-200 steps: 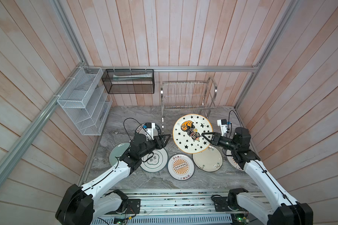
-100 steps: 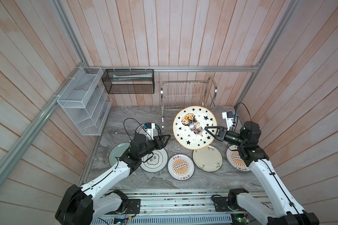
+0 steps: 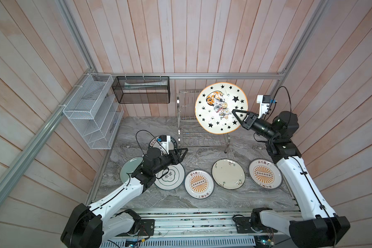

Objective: Load plates into a dish rack
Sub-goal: Place the plate on the dish rack.

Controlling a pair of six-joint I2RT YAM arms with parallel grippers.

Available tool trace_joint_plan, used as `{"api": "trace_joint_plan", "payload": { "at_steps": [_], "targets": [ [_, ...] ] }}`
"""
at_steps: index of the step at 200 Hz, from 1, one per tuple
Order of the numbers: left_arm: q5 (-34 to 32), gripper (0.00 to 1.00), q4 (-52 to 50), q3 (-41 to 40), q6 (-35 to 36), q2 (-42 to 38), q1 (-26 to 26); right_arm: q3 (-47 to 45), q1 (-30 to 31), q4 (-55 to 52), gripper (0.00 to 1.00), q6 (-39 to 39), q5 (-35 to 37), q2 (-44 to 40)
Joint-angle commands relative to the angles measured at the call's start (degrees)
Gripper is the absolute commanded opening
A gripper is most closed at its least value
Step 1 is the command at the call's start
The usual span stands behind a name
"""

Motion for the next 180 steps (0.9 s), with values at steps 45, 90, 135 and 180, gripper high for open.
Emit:
{"api": "trace_joint_plan", "payload": {
  "at_steps": [45,90,135,180],
  "targets": [
    [0.51,0.59,1.11,-2.96,-0.91,-3.77,-0.15,12.01,-0.83,10.13,0.0,1.35,11.32,8.03],
    [0.51,0.59,-1.27,-3.76,-0.29,-6.16,-0.18,17.09,-0.77,10.05,0.0,0.27,16.59,13.58],
    [0.9,0.6,-0.4,-4.12,-0.64,-6.02,-0.29,18.85,2.56,10.93,0.0,-3.29,28.83,15.64],
    [1.24,0.6,-0.28,-4.28,-0.89,-6.3,-0.28,25.4,9.1,6.79,0.0,-13.55,42.68,18.54]
  ]
}}
